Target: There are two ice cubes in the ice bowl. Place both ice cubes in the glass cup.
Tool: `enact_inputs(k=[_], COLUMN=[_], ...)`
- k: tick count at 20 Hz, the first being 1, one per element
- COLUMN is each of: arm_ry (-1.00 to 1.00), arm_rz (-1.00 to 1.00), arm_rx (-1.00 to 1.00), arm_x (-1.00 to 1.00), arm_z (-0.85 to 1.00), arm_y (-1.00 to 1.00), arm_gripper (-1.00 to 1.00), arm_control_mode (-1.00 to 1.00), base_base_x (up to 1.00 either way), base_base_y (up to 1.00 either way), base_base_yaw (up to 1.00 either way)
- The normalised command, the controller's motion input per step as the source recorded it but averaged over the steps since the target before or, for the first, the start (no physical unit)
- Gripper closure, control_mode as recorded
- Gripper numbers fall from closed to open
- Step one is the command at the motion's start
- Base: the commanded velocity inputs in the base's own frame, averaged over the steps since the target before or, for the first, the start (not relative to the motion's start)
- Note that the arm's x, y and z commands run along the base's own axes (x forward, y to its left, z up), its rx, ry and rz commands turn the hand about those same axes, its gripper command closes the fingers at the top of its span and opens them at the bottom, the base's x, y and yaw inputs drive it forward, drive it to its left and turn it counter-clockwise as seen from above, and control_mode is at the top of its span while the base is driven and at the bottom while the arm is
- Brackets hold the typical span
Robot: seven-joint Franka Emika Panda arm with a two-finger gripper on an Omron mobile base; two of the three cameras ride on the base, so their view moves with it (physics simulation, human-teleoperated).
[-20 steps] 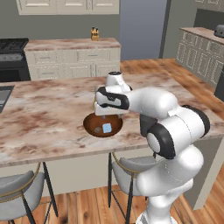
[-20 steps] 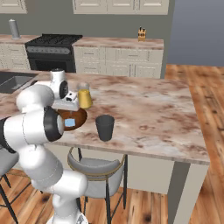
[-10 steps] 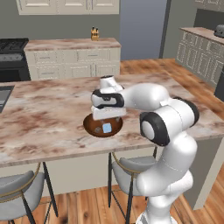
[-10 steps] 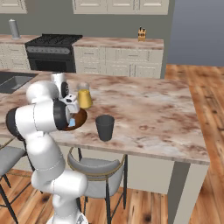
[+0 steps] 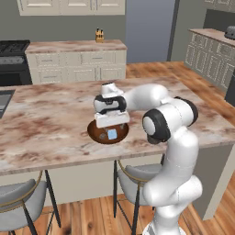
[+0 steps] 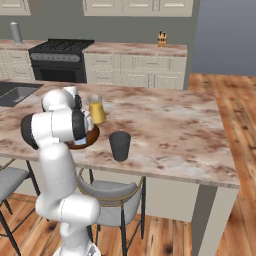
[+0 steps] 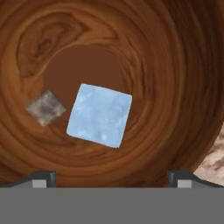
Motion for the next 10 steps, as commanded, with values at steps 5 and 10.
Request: enact_inputs(k=[5, 10], arm_ry=[0.08, 0.11], arm_rz=[0.0, 0.0], arm_rx=[-0.01, -0.02], arm_x=[0.34, 0.26], arm_z=[-0.14, -0.19], arm_y=[0.0, 0.03], arm_gripper=[-1.0, -1.0], arm_control_mode=[-1.0, -1.0], base_base_x=[0.0, 0.0], base_base_y=[0.0, 0.0], base_base_yaw=[0.0, 0.0])
